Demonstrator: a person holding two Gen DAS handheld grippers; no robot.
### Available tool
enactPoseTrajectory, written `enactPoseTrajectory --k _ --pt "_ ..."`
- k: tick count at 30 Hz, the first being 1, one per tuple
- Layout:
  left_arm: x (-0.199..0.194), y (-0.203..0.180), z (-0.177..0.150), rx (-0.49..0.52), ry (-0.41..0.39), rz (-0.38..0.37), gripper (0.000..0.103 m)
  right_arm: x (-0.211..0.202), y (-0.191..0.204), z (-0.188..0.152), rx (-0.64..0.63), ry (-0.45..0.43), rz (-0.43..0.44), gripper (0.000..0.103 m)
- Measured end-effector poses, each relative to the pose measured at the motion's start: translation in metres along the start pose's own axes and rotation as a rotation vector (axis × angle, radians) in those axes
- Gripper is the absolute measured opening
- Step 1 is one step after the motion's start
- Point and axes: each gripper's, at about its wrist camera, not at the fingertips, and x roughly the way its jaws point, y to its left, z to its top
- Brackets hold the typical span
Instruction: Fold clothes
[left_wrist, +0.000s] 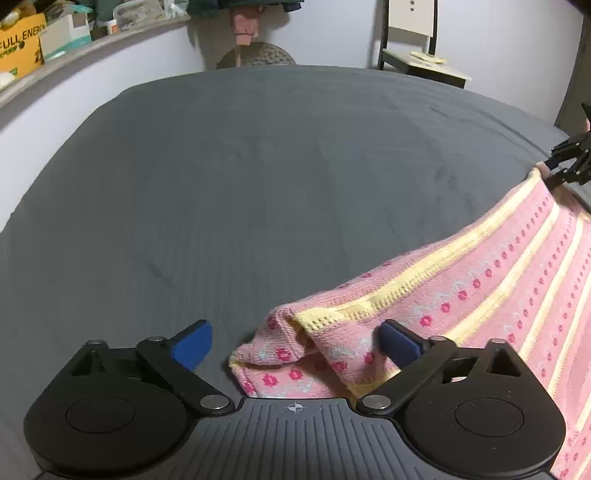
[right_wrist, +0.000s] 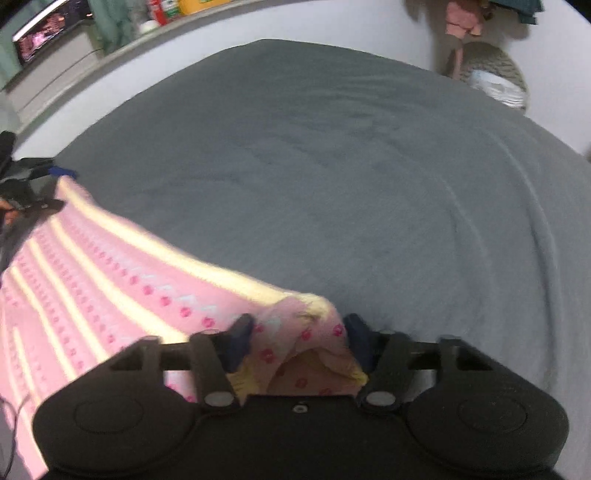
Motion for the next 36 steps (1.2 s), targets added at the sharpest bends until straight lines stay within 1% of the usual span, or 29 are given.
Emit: enactPoseTrajectory --k 1,3,4,5,6,7,8,10,14,17,20,23,25,27,30,32,34,36 --pt "0.001 0.000 0.000 -0.008 0.002 -0.012 0.090 -0.002 0.002 0.000 -0.010 0.005 0.005 0.044" --pt "-0.004 -0.003 0.001 -0.016 -0.004 -0.042 0.079 -0.003 0.004 -0.001 -0.011 0.002 0.004 0.042" --pt "-0.005 -0.001 0.001 -0.030 -0.012 -0.057 0.071 -0.003 0.005 -0.001 -0.006 -0.001 0.004 0.041" --pt "-0.003 0.000 -0.001 -0.043 -0.020 -0.067 0.060 -0.003 0.006 -0.001 -0.001 -0.010 -0.001 0.039" --pt "-0.004 0.001 -0.002 -0.056 -0.031 -0.084 0.052 -0.004 0.006 -0.002 0.004 -0.019 -0.006 0.038" --pt "-0.005 0.002 -0.003 -0.069 -0.043 -0.101 0.039 -0.004 0.006 -0.002 0.009 -0.029 -0.012 0.036" --pt "-0.006 0.002 -0.005 -0.070 -0.052 -0.103 0.032 -0.005 0.007 -0.001 0.015 -0.041 -0.018 0.033" --pt "-0.006 0.001 -0.008 -0.071 -0.069 -0.107 0.027 -0.006 0.012 -0.002 0.011 -0.062 -0.038 0.029" --pt "-0.014 0.008 -0.006 -0.076 -0.114 -0.080 0.024 -0.012 0.026 -0.003 -0.029 -0.093 -0.092 0.025" --pt "-0.021 0.010 0.001 -0.047 -0.139 -0.052 0.024 -0.022 0.029 0.009 -0.044 -0.111 -0.118 0.024" --pt "-0.031 0.012 0.025 -0.012 -0.159 0.007 0.024 -0.029 0.033 0.031 -0.062 -0.139 -0.155 0.024" --pt "-0.035 0.016 0.064 0.024 -0.180 0.081 0.024 -0.031 0.038 0.058 -0.082 -0.167 -0.203 0.024" --pt "-0.041 0.021 0.085 0.029 -0.220 0.137 0.024 -0.029 0.043 0.075 -0.106 -0.209 -0.253 0.024" --pt "-0.050 0.029 0.097 0.033 -0.250 0.177 0.024 -0.027 0.043 0.087 -0.095 -0.252 -0.291 0.024" --pt "-0.069 0.032 0.091 0.050 -0.325 0.183 0.024 -0.019 0.038 0.088 -0.076 -0.291 -0.312 0.025" --pt "-0.088 0.038 0.069 0.074 -0.377 0.151 0.024 -0.026 0.041 0.075 -0.092 -0.323 -0.299 0.025" --pt "-0.105 0.038 0.054 0.091 -0.407 0.125 0.024 -0.035 0.045 0.060 -0.112 -0.359 -0.283 0.025" --pt "-0.119 0.035 0.040 0.115 -0.429 0.095 0.024 -0.053 0.051 0.041 -0.130 -0.406 -0.261 0.025"
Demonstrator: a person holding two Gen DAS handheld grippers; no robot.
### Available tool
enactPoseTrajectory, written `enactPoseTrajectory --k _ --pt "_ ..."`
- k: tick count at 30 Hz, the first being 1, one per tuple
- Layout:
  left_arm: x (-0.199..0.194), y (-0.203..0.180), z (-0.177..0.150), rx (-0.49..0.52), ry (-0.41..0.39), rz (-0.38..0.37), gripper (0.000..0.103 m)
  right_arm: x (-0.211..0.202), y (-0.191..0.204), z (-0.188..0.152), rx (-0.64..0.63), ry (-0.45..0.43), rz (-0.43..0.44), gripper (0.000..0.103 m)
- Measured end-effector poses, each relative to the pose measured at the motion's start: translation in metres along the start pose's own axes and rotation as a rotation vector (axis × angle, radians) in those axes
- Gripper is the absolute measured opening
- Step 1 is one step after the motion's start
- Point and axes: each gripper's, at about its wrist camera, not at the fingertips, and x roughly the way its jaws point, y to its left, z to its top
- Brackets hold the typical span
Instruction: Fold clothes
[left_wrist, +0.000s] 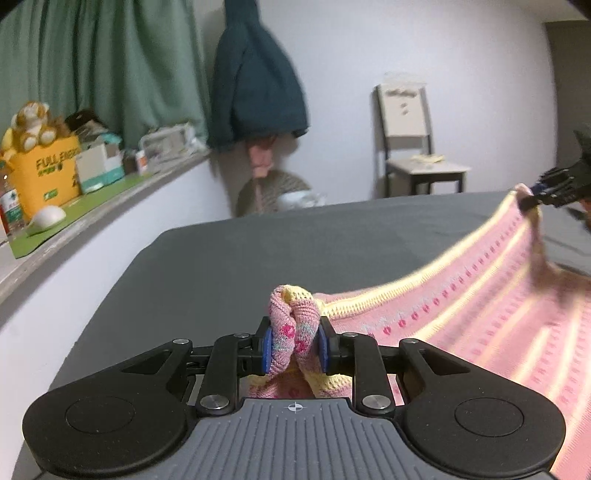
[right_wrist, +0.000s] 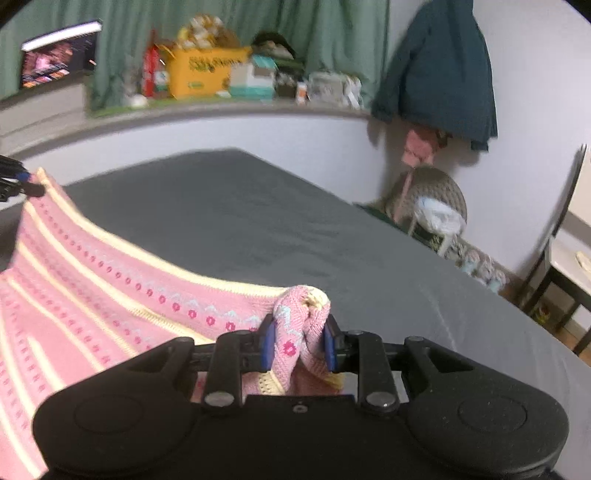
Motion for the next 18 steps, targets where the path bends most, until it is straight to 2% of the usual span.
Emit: enactPoseTrajectory --k 4,7,10,13,15,18 --pt "-0.043 -0.008 -0.015 0.068 -0.043 -0.048 0.024 -0.060 0.013 -0.021 -0.016 -0.081 0.030 0.026" --pt "-0.076 -0.023 -0.024 0.148 -0.061 -0.091 0.024 -0.098 0.032 -0.043 -0.073 -0.097 0.032 0.026" --pt "-0.104 -0.051 -0.039 0.323 -0.046 -0.137 0.024 -0.123 0.062 -0.072 -0.218 -0.060 0.021 0.028" --pt "-0.119 -0.078 -0.056 0.454 -0.002 -0.195 0.024 -0.131 0.092 -0.095 -0.359 0.012 0.011 0.030" --pt "-0.125 -0.091 -0.070 0.489 0.027 -0.206 0.025 -0.129 0.108 -0.106 -0.408 0.059 0.017 0.030" --pt "-0.127 -0.087 -0.075 0.411 0.024 -0.183 0.025 -0.122 0.113 -0.107 -0.386 0.073 0.015 0.030"
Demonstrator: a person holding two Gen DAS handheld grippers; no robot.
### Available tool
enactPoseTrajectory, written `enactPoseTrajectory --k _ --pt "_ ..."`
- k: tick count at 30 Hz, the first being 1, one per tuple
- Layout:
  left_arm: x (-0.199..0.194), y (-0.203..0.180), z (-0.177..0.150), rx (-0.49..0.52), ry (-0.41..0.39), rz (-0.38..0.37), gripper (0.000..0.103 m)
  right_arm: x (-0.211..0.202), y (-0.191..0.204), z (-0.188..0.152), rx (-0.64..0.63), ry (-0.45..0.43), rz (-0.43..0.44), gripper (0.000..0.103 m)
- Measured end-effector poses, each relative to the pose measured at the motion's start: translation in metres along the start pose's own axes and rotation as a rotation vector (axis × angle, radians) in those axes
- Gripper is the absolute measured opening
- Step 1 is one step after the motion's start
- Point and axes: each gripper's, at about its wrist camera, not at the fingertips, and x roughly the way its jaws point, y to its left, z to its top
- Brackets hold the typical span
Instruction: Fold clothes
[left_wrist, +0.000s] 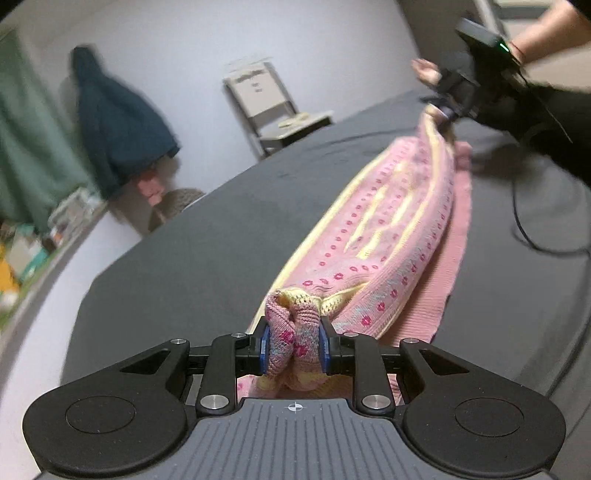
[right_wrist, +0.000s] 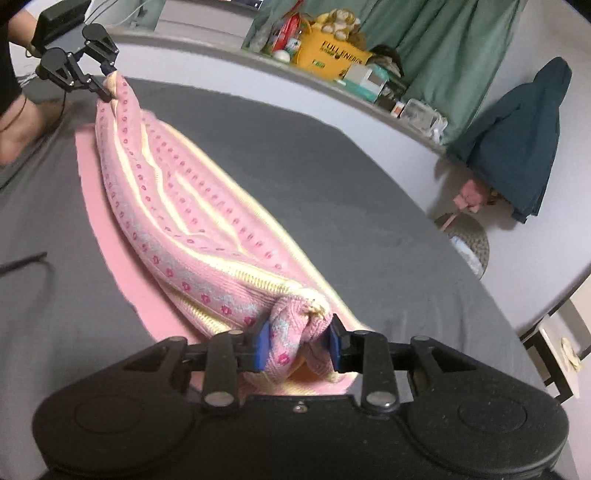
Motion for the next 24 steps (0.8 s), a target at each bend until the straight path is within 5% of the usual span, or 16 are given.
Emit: enactPoseTrajectory --k 6,12,16,24 --pt "0.005 0.045 0.012 -0.150 -0.056 0.082 0.025 0.009 -0.039 0.024 0.135 -0.046 -0.034 0.030" --pt "0.007 0.087 0.046 -0.141 -0.186 0.210 0.025 0.021 -0.085 0.072 0.139 -0.169 -0.208 0.028" --pt "0.000 0.080 0.027 -0.153 -0.194 0.177 0.025 0.015 -0.079 0.055 0.152 -0.233 -0.208 0.029" --pt "-0.011 0.030 -0.016 -0.113 -0.062 -0.027 0.025 0.004 -0.030 -0.012 0.074 -0.103 -0.028 0.029"
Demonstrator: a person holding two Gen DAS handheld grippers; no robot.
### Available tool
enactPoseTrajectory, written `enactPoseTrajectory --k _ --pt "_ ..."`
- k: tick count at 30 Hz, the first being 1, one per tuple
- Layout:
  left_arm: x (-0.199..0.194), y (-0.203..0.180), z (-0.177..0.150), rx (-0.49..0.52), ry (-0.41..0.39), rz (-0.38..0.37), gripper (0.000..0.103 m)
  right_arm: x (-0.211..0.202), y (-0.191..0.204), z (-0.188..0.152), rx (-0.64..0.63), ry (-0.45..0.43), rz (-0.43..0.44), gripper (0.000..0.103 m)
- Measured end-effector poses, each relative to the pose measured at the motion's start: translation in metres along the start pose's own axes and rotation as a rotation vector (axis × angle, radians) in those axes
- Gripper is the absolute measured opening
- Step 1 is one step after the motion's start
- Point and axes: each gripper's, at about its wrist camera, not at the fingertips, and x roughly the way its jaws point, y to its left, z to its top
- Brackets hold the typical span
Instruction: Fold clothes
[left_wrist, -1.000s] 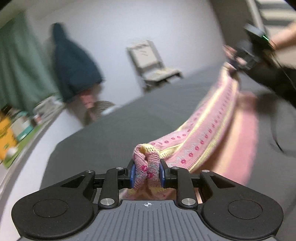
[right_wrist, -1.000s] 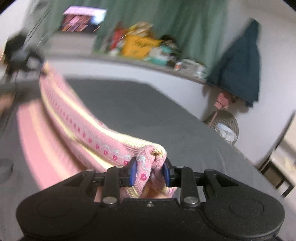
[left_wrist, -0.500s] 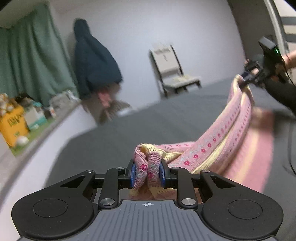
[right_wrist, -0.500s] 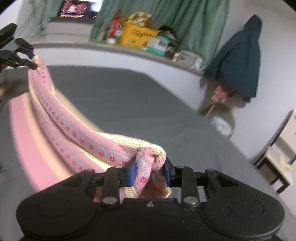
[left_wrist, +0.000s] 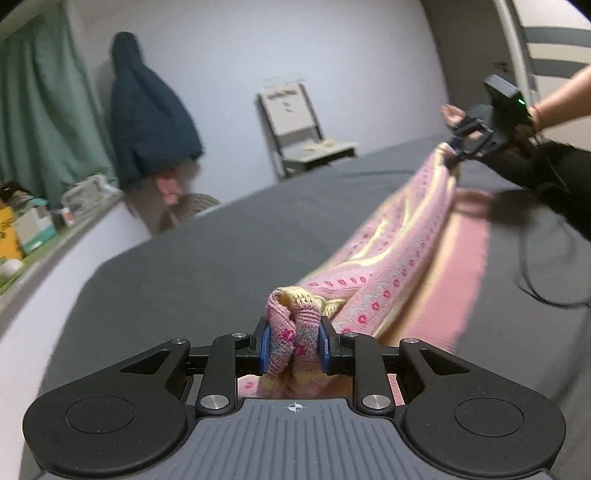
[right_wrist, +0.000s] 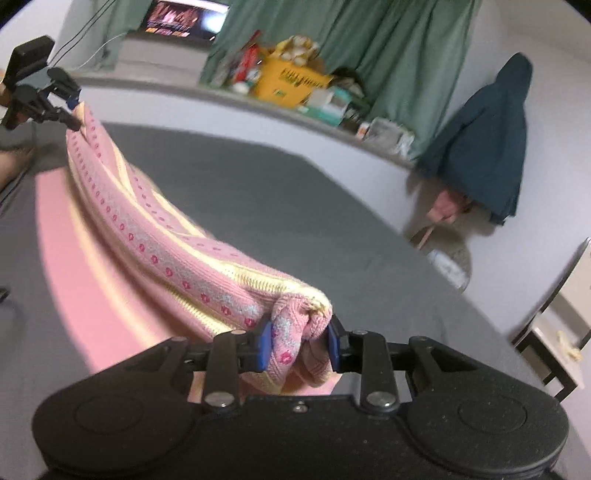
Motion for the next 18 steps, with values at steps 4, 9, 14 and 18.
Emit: enactPoseTrajectory --k 4,9,14,18 --pt "-0.007 -0.020 -0.006 0.083 0.046 -0.065 0.025 -0.016 0.015 -0.006 -0.089 0.042 0.045 0.030" --pt "0.002 -0.029 -0.007 0.174 0.123 -0.109 0.031 -0.006 0.034 -0.006 -0.261 0.163 0.084 0.033" --pt "0.005 -0.049 -0.013 0.357 0.228 -0.145 0.048 0.000 0.056 -0.004 -0.429 0.242 0.079 0.054" --pt "0.001 -0.065 -0.013 0.548 0.228 -0.058 0.085 -0.001 0.081 -0.005 -0.656 0.264 0.021 0.056"
